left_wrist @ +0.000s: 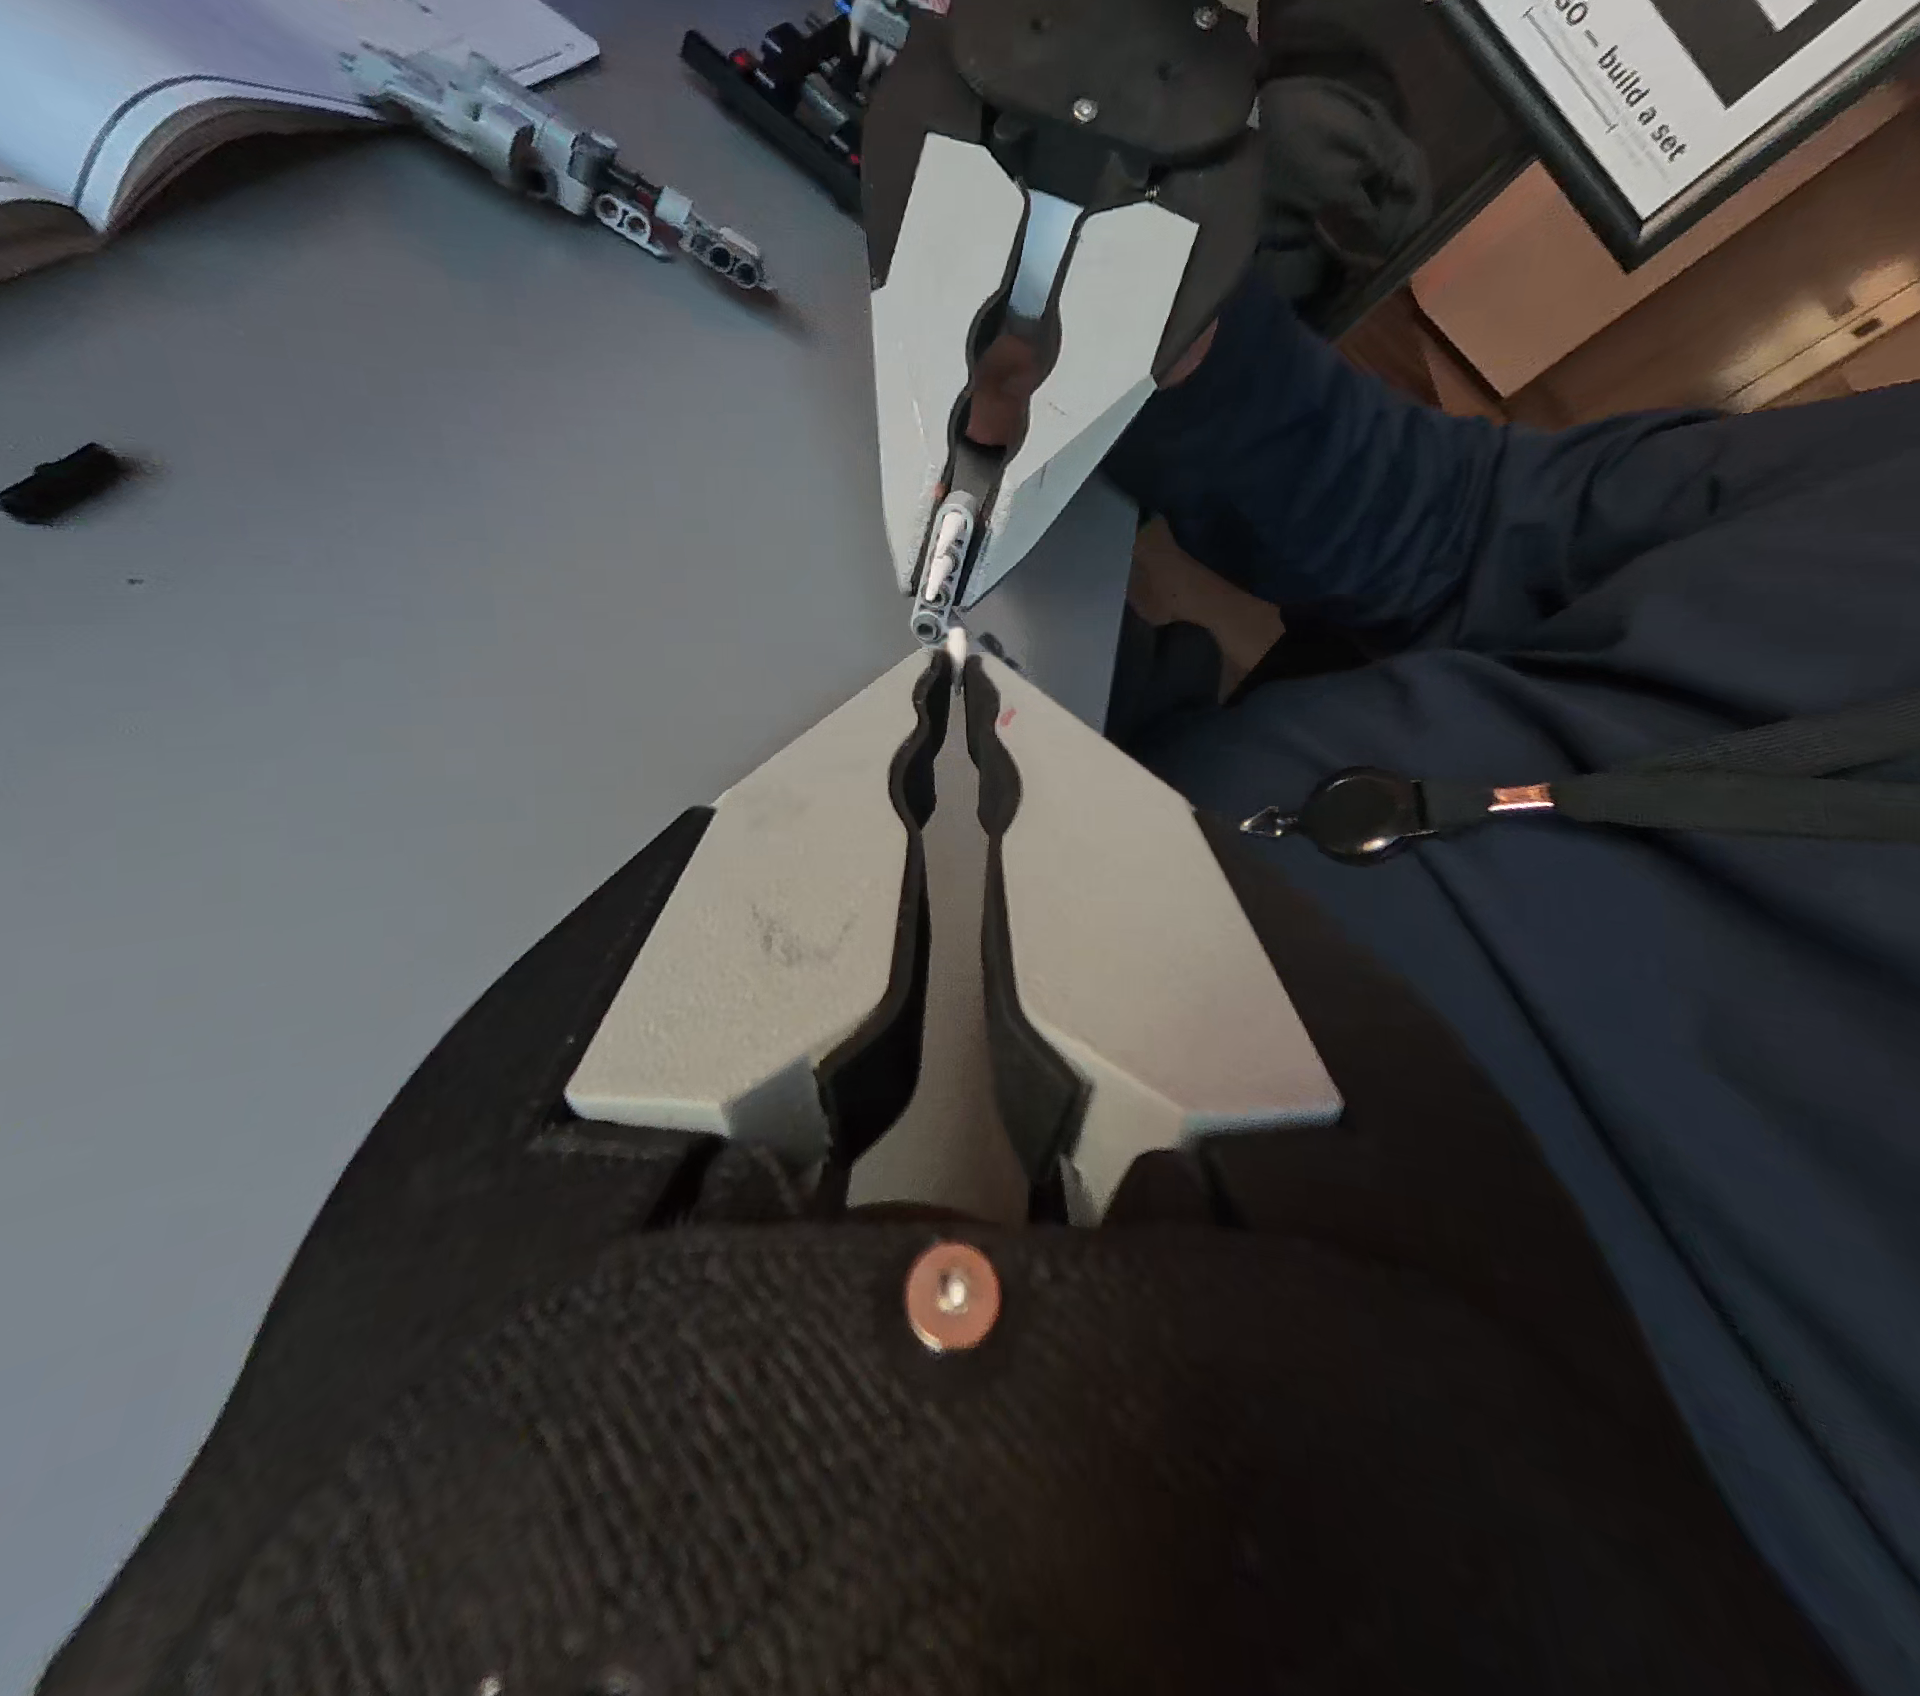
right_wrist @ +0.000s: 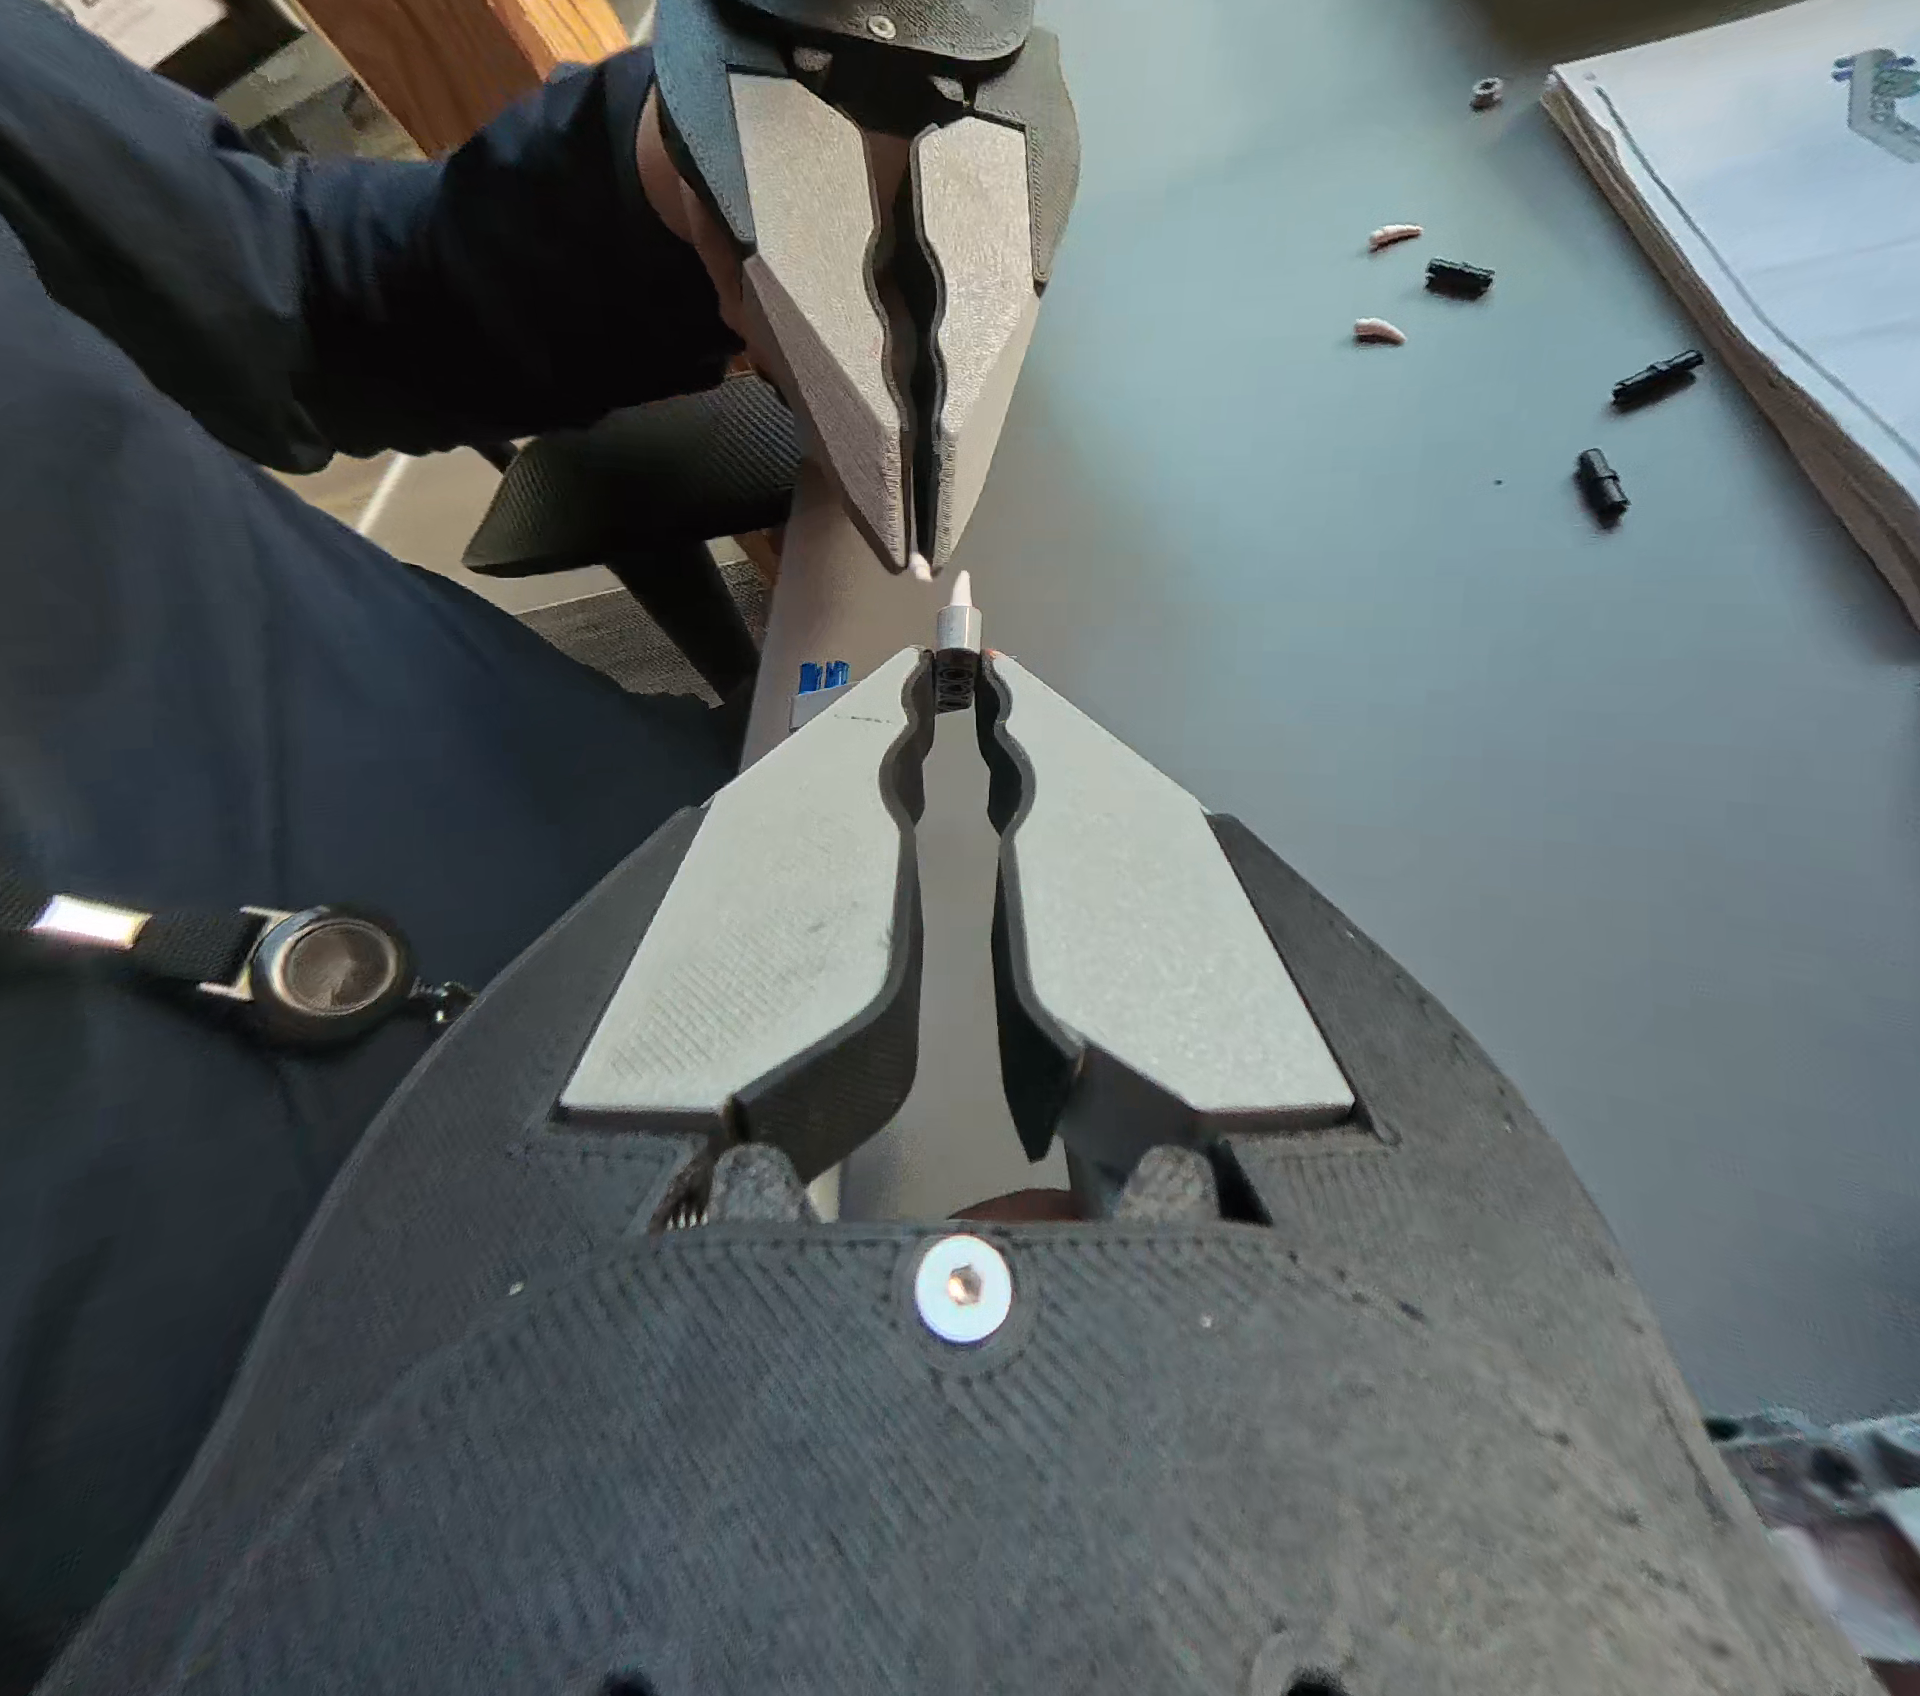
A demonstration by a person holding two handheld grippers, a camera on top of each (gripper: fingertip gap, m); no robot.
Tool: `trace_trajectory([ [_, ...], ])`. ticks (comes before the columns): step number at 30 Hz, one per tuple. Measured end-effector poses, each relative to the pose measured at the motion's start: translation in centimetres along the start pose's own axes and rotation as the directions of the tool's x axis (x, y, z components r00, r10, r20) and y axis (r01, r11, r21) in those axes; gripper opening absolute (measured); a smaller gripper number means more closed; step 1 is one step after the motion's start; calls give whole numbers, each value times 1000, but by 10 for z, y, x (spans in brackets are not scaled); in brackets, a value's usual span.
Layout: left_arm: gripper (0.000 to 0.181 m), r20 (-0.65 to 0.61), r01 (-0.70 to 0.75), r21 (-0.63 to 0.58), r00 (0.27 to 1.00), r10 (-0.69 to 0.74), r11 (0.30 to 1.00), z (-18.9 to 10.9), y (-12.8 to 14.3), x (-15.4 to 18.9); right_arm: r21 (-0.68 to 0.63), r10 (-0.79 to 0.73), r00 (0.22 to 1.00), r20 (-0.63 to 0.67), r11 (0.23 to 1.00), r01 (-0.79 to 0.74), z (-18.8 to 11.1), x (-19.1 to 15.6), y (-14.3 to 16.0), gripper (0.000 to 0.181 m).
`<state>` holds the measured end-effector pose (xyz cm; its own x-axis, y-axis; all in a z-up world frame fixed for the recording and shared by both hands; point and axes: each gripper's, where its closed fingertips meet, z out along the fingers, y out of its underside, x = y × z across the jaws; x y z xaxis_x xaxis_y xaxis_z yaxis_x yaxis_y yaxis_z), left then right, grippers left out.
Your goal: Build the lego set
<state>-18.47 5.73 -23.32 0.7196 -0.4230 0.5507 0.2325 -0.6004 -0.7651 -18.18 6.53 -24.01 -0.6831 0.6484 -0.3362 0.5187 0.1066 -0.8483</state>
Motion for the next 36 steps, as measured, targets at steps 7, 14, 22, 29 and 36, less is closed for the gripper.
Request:
trace_trajectory([
  [7,0,-69,10,2,998,-9,1000,23,12,46,84,-57,997,-46,995,60,-20,-47,15,5],
  [14,0,-109,1,-59,994,-8,998,41,14,56,81,-105,993,-56,991,109,-30,-58,24,5],
  [22,0,-151,30,-75,988,-41,997,48,20,55,37,-129,990,-59,991,132,-30,-57,30,5],
  [29,0,-169,31,-83,985,-45,996,49,20,56,9,-139,988,-62,990,140,-28,-54,33,5],
  [36,0,-175,37,-88,983,-52,995,49,20,56,-5,-150,988,-43,989,150,-27,-57,35,5],
])
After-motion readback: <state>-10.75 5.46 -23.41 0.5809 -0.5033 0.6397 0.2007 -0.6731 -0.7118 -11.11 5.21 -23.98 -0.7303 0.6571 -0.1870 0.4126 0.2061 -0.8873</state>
